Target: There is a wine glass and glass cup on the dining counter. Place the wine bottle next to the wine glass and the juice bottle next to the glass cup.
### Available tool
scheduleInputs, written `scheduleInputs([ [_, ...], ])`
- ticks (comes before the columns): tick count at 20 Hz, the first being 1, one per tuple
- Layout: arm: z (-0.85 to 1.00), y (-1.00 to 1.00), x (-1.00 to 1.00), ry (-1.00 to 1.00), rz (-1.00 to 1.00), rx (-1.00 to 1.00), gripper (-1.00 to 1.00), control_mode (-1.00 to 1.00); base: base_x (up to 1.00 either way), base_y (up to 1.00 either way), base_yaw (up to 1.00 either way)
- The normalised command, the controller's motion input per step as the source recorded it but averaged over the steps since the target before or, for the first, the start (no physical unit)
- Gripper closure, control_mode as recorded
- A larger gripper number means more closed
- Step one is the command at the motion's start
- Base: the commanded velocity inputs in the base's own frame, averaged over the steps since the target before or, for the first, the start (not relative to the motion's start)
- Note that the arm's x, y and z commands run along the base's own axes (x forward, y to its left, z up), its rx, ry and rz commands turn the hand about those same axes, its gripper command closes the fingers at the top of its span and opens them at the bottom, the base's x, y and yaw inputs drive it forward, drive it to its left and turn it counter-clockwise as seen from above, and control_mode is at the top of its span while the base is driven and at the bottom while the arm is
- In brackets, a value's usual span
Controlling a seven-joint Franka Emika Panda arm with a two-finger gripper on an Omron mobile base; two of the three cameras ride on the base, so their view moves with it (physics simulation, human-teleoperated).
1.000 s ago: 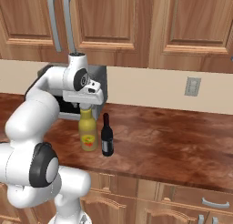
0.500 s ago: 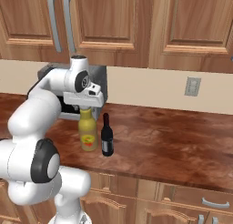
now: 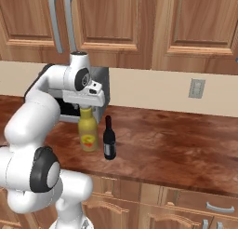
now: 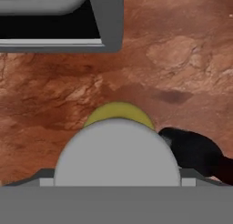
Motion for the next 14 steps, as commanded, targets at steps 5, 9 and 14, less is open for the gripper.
scheduleInputs([
  [5, 0.51, 0.02, -0.34, -0.02, 0.0, 0.0, 1.0, -1.0, 0.0, 0.0, 0.0],
  [9, 0.39, 0.09, -0.29, 0.0, 0.0, -0.13, 1.0, -1.0, 0.0, 0.0, 0.0],
  [14, 0.26, 0.11, -0.23, 0.01, 0.0, -0.12, 1.0, -1.0, 0.0, 0.0, 0.0],
])
